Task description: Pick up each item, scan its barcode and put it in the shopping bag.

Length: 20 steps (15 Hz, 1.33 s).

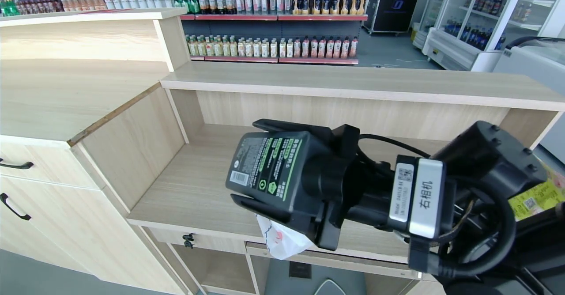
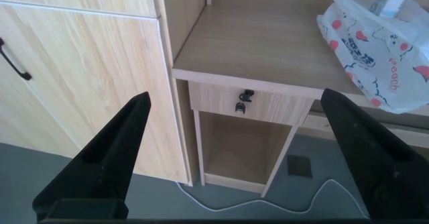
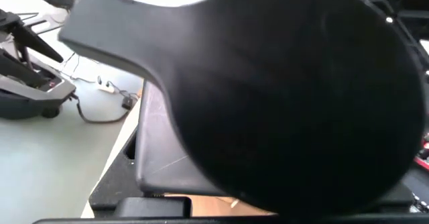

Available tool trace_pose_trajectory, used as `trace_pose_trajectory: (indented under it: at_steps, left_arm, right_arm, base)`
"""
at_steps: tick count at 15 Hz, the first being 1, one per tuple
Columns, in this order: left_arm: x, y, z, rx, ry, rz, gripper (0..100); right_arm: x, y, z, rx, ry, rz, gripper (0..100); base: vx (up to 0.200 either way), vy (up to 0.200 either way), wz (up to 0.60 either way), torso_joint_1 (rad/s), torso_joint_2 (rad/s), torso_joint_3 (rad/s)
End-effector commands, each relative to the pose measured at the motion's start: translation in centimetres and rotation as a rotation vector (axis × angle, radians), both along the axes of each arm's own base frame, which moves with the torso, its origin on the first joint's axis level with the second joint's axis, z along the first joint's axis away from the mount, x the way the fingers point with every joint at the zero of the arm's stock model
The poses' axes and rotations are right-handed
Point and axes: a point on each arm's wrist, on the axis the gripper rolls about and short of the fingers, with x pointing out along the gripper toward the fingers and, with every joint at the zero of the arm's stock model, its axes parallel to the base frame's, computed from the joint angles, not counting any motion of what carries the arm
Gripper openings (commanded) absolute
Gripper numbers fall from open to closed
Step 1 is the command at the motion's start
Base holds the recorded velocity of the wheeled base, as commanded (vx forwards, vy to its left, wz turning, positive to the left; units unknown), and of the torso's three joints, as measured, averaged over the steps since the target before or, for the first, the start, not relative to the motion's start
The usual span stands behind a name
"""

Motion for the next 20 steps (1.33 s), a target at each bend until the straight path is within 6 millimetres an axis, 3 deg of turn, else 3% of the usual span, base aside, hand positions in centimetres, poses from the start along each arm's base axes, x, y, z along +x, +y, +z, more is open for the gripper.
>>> trace_pose_trajectory:
  at_steps: [1, 5, 15, 20]
  left_arm:
    - [0.0, 0.0, 0.0, 0.000, 0.000, 0.001, 100]
    - [0.0, 0.0, 0.0, 0.000, 0.000, 0.001, 100]
    - [0.0, 0.0, 0.0, 0.000, 0.000, 0.001, 100]
    - [0.0, 0.0, 0.0, 0.000, 0.000, 0.001, 100]
  right_arm:
    - [0.3, 2.0, -1.3, -0.021, 0.017, 0.032, 0]
    - [0.2, 2.9, -2.2, -0.039, 0.032, 0.049, 0]
    - [0.2, 3.3, -2.2, -0.033, 0.028, 0.058, 0]
    - [0.5, 5.0, -2.3, -0.018, 0.014, 0.078, 0]
  base:
    - [0.000, 0.000, 0.00, 0.000, 0.00, 0.000]
    - [0.000, 0.000, 0.00, 0.000, 0.00, 0.000]
    - [0.000, 0.000, 0.00, 0.000, 0.00, 0.000]
    - [0.000, 0.000, 0.00, 0.000, 0.00, 0.000]
